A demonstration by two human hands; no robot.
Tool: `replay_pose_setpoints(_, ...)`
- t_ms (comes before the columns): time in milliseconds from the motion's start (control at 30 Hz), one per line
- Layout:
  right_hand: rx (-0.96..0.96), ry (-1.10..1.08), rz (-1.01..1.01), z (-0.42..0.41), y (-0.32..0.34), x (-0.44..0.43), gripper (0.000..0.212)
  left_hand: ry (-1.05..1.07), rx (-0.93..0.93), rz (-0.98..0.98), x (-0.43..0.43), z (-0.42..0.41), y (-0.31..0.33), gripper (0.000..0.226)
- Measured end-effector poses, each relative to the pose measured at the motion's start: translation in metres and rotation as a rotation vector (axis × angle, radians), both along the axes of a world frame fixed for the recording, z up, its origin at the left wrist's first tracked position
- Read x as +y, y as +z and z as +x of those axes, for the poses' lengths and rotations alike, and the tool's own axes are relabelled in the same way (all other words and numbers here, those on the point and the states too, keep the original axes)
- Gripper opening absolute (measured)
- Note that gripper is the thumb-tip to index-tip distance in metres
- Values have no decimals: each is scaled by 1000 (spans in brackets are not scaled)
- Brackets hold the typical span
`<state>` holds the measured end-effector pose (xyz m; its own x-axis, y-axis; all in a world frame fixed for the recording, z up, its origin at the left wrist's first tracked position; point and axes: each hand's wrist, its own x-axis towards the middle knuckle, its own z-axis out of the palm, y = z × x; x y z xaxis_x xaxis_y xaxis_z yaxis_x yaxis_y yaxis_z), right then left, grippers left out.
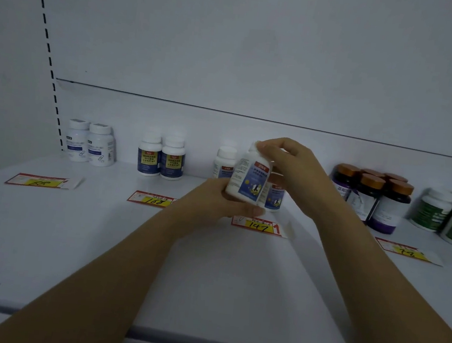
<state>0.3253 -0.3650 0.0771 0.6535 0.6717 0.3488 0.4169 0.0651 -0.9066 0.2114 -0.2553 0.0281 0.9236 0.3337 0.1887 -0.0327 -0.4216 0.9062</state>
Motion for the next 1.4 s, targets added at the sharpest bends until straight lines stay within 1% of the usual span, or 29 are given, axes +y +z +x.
replay_pose_setpoints(67,45,55,37,-1,1,-1,21,-14,-36,-31,0,-1,0,28)
replay_pose_setpoints(133,71,88,54,-3,2,-2,24,30,-95,-21,1,-1,0,32)
replay_pose_setpoints(233,-15,17,30,-6,-3,1,32,136,-170,38,3,1,-1,41)
replay_pose_setpoints(300,-4,-15,68,-4,-5,3,29,184,-192,49,3,2,-1,45)
replay_pose_setpoints(367,46,3,105,-1,-4,2,25,152,-179,1,2,2,0,42)
replay_pose_setpoints(433,49,46,93,2,-3,0,24,59,-135,-64,2,3,2,36)
replay_pose_setpoints(500,42,103,72,4,-4,-2,22,3,-80,-135,1,3,2,41)
replay_pose_setpoints(533,48,125,69,4,-4,-2,21,9,-67,-150,1,3,3,45)
replay_pose_setpoints(600,49,139,68,1,-5,0,20,73,-103,-83,1,2,2,45)
replay_pose_setpoints(667,-15,81,43,-4,-8,4,27,168,-128,50,-1,2,2,50)
replay_pose_setpoints(733,-55,17,47,-5,-9,6,31,219,-129,116,-2,1,1,56)
replay_pose_setpoints(767,-51,10,60,-3,-9,5,30,210,-131,103,-2,1,1,53)
replay_pose_setpoints(833,-27,31,70,1,-8,2,25,141,-117,18,-2,1,3,42)
replay_pose_setpoints(867,-2,55,75,4,-7,-1,22,95,-95,-26,-1,0,4,40)
replay_pose_setpoints(933,83,138,109,7,-5,-3,19,30,-58,-76,-2,-1,5,46)
replay_pose_setpoints(1000,128,202,119,7,-5,-1,20,42,-84,-51,-1,-1,4,43)
replay_pose_setpoints(1033,105,193,98,5,-6,1,22,66,-109,-23,-1,-1,4,41)
replay_pose_setpoints(1100,8,121,45,0,-9,4,28,125,-147,41,-1,-2,4,45)
replay_pose_setpoints(1167,-29,54,54,0,-11,6,30,158,-150,94,-1,-2,3,50)
replay_pose_setpoints(1200,-10,41,69,1,-11,5,28,149,-148,76,-1,-2,3,48)
replay_pose_setpoints(1300,54,68,79,8,-8,0,21,39,-134,-82,-1,-2,5,33)
replay_pose_setpoints(1333,79,94,81,11,-8,-1,21,8,-109,-107,-1,-2,6,33)
replay_pose_setpoints(1400,127,158,86,12,-8,-2,24,-9,-60,-82,-2,-2,8,36)
